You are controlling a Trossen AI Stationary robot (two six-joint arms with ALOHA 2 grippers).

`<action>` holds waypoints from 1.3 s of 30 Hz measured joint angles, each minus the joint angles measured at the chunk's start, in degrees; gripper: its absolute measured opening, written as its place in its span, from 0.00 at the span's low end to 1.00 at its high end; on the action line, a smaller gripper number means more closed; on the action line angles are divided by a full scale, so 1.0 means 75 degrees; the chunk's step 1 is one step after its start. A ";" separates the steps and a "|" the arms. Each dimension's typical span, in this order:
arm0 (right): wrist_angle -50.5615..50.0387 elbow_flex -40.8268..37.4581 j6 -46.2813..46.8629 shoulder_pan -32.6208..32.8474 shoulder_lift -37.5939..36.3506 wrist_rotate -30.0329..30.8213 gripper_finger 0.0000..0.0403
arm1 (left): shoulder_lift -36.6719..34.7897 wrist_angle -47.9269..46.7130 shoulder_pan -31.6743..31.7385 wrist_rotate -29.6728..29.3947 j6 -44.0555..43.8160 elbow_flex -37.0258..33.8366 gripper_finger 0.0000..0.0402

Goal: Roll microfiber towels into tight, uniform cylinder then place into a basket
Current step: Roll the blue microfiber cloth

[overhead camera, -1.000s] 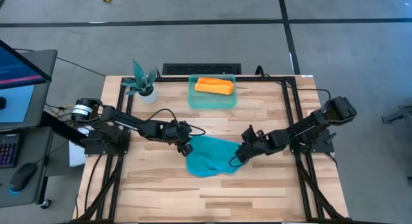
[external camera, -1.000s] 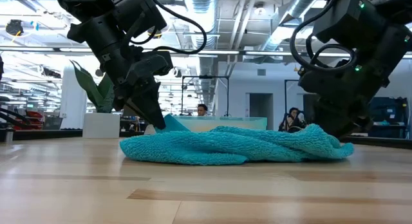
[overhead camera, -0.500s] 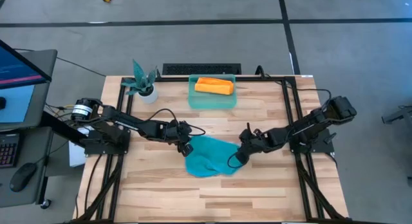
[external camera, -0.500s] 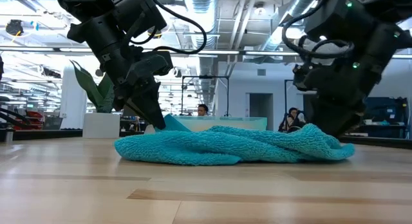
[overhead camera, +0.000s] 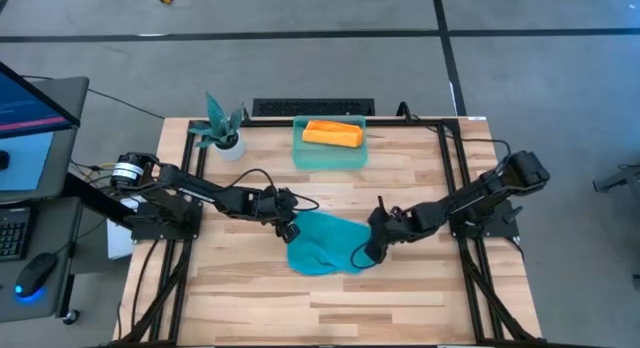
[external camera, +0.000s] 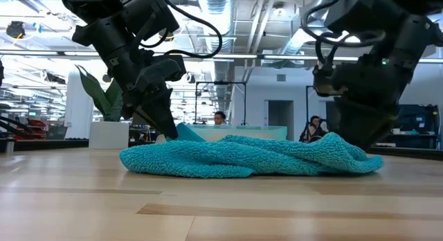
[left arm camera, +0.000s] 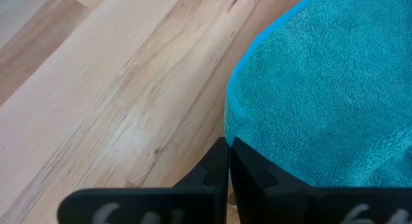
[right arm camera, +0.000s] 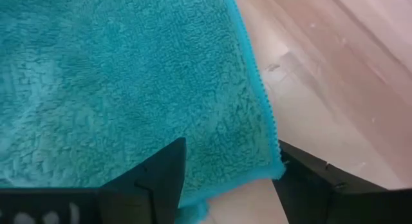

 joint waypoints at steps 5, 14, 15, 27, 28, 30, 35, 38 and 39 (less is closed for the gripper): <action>-0.0052 0.0039 0.0131 0.0016 0.0274 0.0183 0.54 | 0.0000 -0.0003 -0.0001 0.0003 0.0000 0.0000 0.00; -0.0137 -0.0042 0.0163 -0.0009 -0.0079 0.0233 0.15 | 0.0000 0.0000 0.0001 0.0003 0.0001 0.0000 0.00; -0.0135 -0.0042 0.0159 -0.0009 -0.0100 0.0267 0.11 | 0.0000 0.0000 0.0000 0.0002 0.0018 -0.0001 0.00; -0.0665 0.0606 -0.0352 0.0096 -0.0123 0.0566 0.03 | -0.0273 0.0012 -0.0091 -0.0565 0.0445 0.0148 0.00; -0.0783 0.0789 -0.0445 0.0127 -0.0125 0.0618 0.02 | -0.0305 0.0001 -0.0167 -0.0598 0.0488 0.0193 0.00; -0.1054 0.1151 -0.0646 0.0203 -0.0126 0.0824 0.02 | -0.0356 -0.0107 -0.0300 -0.0641 0.0570 0.0283 0.00; -0.2085 0.2226 -0.0865 0.0644 -0.0137 0.1522 0.04 | -0.0361 -0.0553 -0.0721 -0.0646 0.0904 0.0667 0.00; -0.2660 0.2809 -0.0873 0.1070 -0.0140 0.1993 0.03 | -0.0361 -0.1249 -0.1023 -0.0770 0.0900 0.1071 0.00; -0.2803 0.2998 -0.0873 0.1225 -0.0141 0.2175 0.03 | -0.0361 -0.1482 -0.1153 -0.0937 0.0889 0.1234 0.00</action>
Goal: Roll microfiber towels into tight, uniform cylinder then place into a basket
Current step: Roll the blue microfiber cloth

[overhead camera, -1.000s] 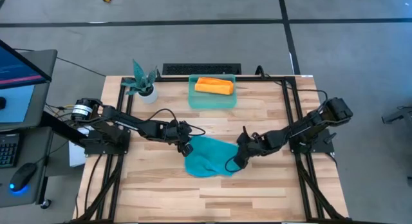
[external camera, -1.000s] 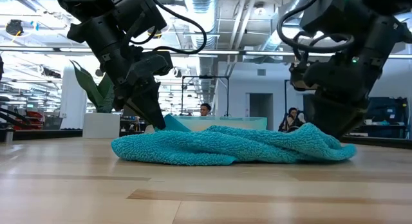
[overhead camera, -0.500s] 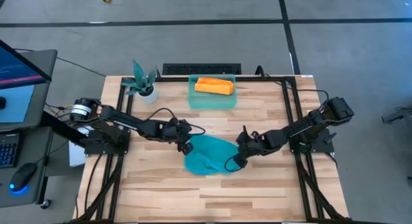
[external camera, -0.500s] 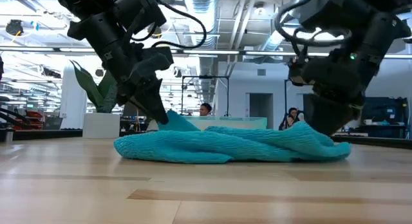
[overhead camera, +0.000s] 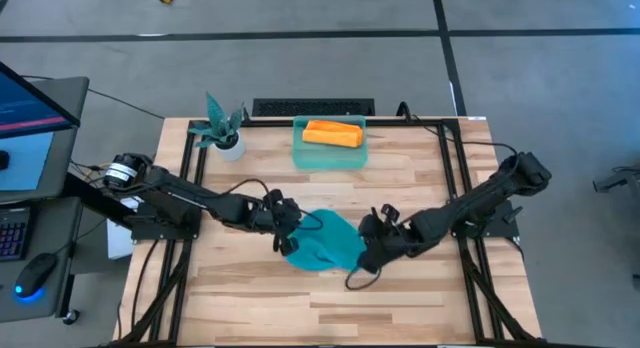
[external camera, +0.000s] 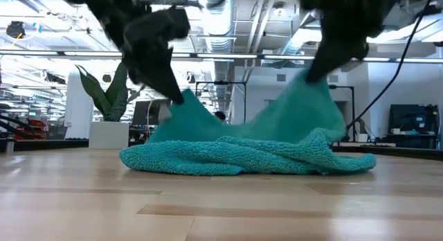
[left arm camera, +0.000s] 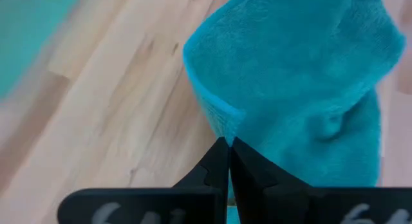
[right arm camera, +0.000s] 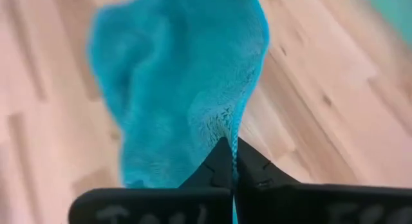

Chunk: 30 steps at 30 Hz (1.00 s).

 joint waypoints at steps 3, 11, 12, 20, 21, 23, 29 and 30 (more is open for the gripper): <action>-0.0489 0.0590 0.0000 0.0470 -0.0002 0.0443 0.01 | 0.0000 -0.0644 -0.0463 -0.0677 0.0019 0.0571 0.00; -0.1495 0.2020 -0.0109 0.1541 -0.0010 0.1483 0.04 | 0.0000 -0.2120 -0.1895 -0.2721 0.0148 0.2093 0.00; -0.1557 0.2155 -0.0197 0.1646 -0.0010 0.1566 0.04 | 0.0000 -0.2304 -0.2066 -0.2849 0.0207 0.2271 0.00; -0.1671 0.3069 -0.0531 0.2395 -0.0007 0.2299 0.03 | 0.0000 -0.3490 -0.3361 -0.3471 0.0083 0.3325 0.00; -0.1641 0.3138 -0.0580 0.2496 -0.0005 0.2341 0.03 | 0.0000 -0.3504 -0.3542 -0.3577 0.0076 0.3396 0.00; -0.1580 0.3224 -0.0596 0.2687 -0.0002 0.2504 0.04 | 0.0000 -0.3509 -0.3913 -0.3812 0.0080 0.3505 0.00; -0.0791 0.3234 -0.0912 0.3161 0.0007 0.2899 0.01 | 0.0000 -0.3498 -0.4893 -0.4716 0.0216 0.3750 0.00; -0.0589 0.3234 -0.1052 0.3236 0.0007 0.2902 0.02 | 0.0000 -0.3487 -0.5023 -0.4873 0.0213 0.3779 0.00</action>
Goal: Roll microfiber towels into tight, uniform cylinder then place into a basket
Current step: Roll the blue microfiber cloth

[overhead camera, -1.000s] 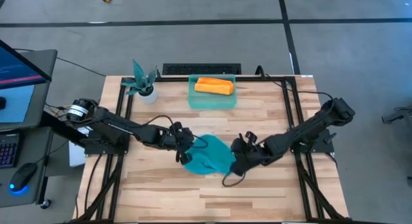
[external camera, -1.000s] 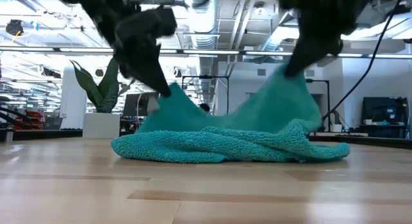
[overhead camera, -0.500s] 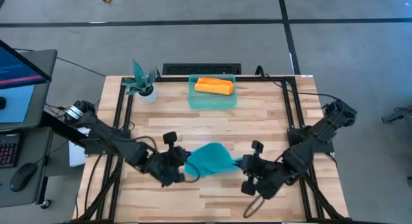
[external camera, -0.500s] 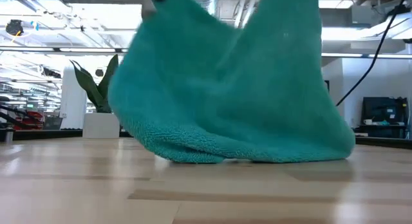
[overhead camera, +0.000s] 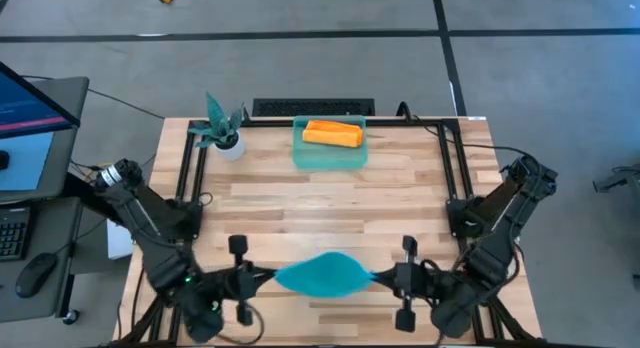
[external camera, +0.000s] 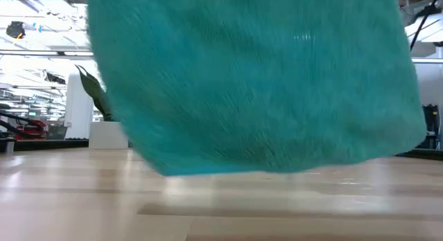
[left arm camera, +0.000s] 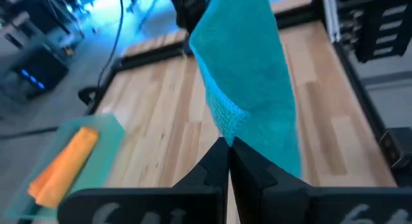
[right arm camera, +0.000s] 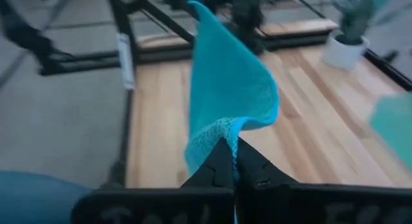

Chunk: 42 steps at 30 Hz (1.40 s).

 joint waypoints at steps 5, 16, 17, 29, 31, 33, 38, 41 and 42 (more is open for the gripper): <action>0.1119 0.0003 -0.0889 0.0354 0.0003 -0.0003 0.03 | 0.0000 0.0104 -0.0620 -0.0328 -0.0395 0.0065 0.00; 0.1757 0.0009 -0.0491 0.0768 0.0310 0.0085 0.03 | 0.0038 0.0108 -0.1569 -0.0473 -0.2214 0.0067 0.00; 0.1798 0.0009 -0.0371 0.0753 0.0353 0.0119 0.03 | 0.0038 0.0105 -0.1602 -0.0478 -0.2326 0.0067 0.00; 0.0847 0.0011 0.0944 -0.0260 0.1053 0.0824 0.03 | 0.0038 -0.1601 -0.0629 -0.1162 -0.3080 0.0067 0.00; 0.0037 0.0012 0.1213 -0.0630 0.1049 0.1244 0.02 | 0.0038 -0.2290 -0.0192 -0.1151 -0.3534 -0.0030 0.00; -0.0870 0.0012 0.1718 -0.1051 0.1052 0.1490 0.01 | 0.0038 -0.2816 0.0234 -0.1127 -0.3982 -0.0259 0.00; -0.2510 -0.0255 0.3050 -0.2086 0.1353 0.1165 0.03 | 0.0038 -0.3575 0.1125 -0.0913 -0.4707 -0.0891 0.00; -0.2802 -0.0247 0.3263 -0.2480 0.1563 0.0874 0.04 | 0.0038 -0.3642 0.1453 -0.0919 -0.4753 -0.1087 0.00; -0.2907 -0.0264 0.3260 -0.2498 0.1588 0.0852 0.03 | 0.0038 -0.3657 0.1508 -0.0924 -0.4724 -0.1087 0.00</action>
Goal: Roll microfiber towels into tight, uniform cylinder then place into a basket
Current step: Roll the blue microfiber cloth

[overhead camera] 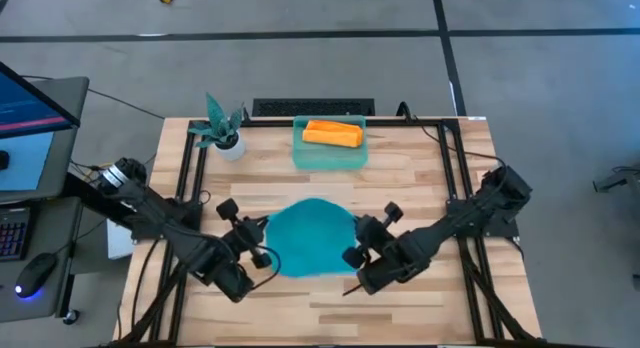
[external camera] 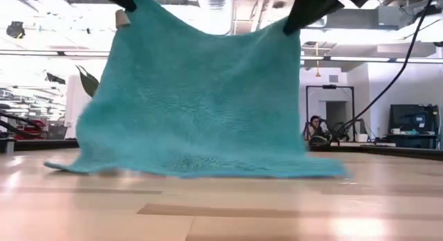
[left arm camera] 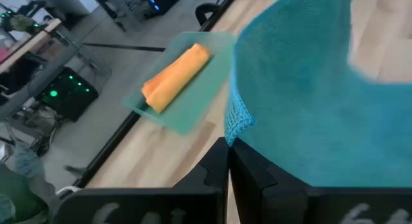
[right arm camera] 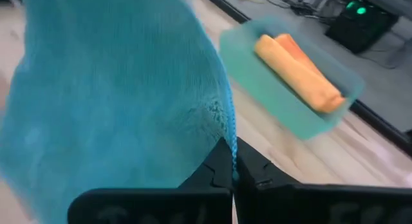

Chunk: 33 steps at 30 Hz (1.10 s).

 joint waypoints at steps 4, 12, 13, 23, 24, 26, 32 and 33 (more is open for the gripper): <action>0.0045 0.0043 -0.0327 0.0207 -0.0035 0.0329 0.01 | 0.0003 0.0057 -0.0012 -0.0013 0.0361 0.0152 0.00; 0.0057 0.0779 -0.0766 0.1360 -0.0111 0.0586 0.03 | 0.0003 0.0729 -0.0895 0.0010 0.0816 0.0705 0.00; 0.0094 0.0864 -0.0826 0.1501 -0.0112 0.0575 0.03 | 0.0003 0.0805 -0.1021 0.0051 0.0840 0.0752 0.00; 0.0100 0.1787 -0.0888 0.2816 -0.0114 0.0568 0.04 | 0.0003 0.1406 -0.2102 0.0235 0.0850 0.1283 0.00; 0.0103 0.1867 -0.0888 0.2900 -0.0114 0.0569 0.04 | 0.0003 0.1461 -0.2185 0.0236 0.0845 0.1341 0.00; 0.0100 0.1996 -0.0885 0.3032 -0.0114 0.0571 0.03 | 0.0003 0.1536 -0.2326 0.0235 0.0723 0.1448 0.00; -0.0067 0.1868 -0.0449 0.2879 -0.0064 0.0601 0.01 | -0.0012 0.1523 -0.2338 0.0241 0.0004 0.1191 0.00; -0.0098 0.1747 -0.0320 0.2784 -0.0042 0.0527 0.02 | -0.0011 0.1524 -0.2277 0.0275 -0.0151 0.1044 0.00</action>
